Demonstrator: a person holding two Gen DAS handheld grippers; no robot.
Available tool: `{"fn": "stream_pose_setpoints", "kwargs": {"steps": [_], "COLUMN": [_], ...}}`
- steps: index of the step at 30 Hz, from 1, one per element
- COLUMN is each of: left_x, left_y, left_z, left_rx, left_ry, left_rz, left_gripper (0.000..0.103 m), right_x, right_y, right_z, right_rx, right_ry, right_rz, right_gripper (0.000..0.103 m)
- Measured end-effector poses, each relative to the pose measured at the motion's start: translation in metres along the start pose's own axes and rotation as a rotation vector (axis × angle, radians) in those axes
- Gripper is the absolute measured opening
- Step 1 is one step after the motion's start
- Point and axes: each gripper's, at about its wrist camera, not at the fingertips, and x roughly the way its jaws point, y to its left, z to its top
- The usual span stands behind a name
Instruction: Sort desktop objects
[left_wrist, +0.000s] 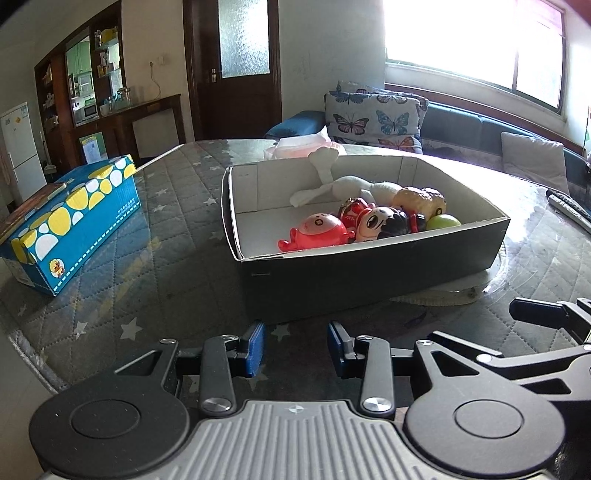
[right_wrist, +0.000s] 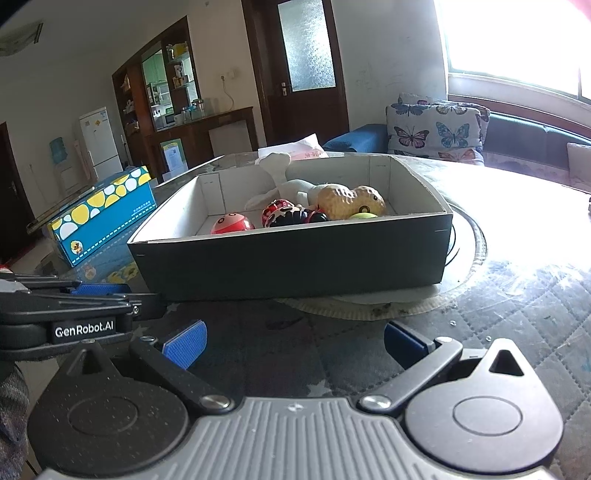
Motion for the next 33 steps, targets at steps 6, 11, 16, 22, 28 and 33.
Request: {"fn": "stream_pose_setpoints", "kwargs": {"steps": [6,11,16,22,28,33], "left_x": [0.005,0.006,0.008,0.012,0.013,0.014], "left_y": [0.000,0.001,0.003,0.005,0.006,0.008], "left_z": [0.000,0.001,0.003,0.004,0.006,0.007], "left_rx": [0.006,0.007,0.009,0.010,0.009,0.003], "left_ry": [0.013,0.012,0.014,0.023,0.029,0.032], "left_rz": [0.010,0.017,0.027,0.036,0.046,0.051], "left_gripper": [0.039,0.039,0.039,0.039,0.039,0.039], "right_x": [0.006,0.008,0.011,0.015,0.018,0.020], "right_y": [-0.001,0.000,0.001,0.002,0.003,0.005], "right_z": [0.002,0.003,0.006,0.007,0.009,0.012], "right_rx": [0.008,0.006,0.001,-0.005,-0.009,-0.015], "right_ry": [0.004,0.007,0.008,0.013,0.014,0.015], "right_rz": [0.006,0.009,0.014,0.019,0.023,0.023], "right_gripper": [0.103,0.103,0.103,0.103,0.103,0.103]}}
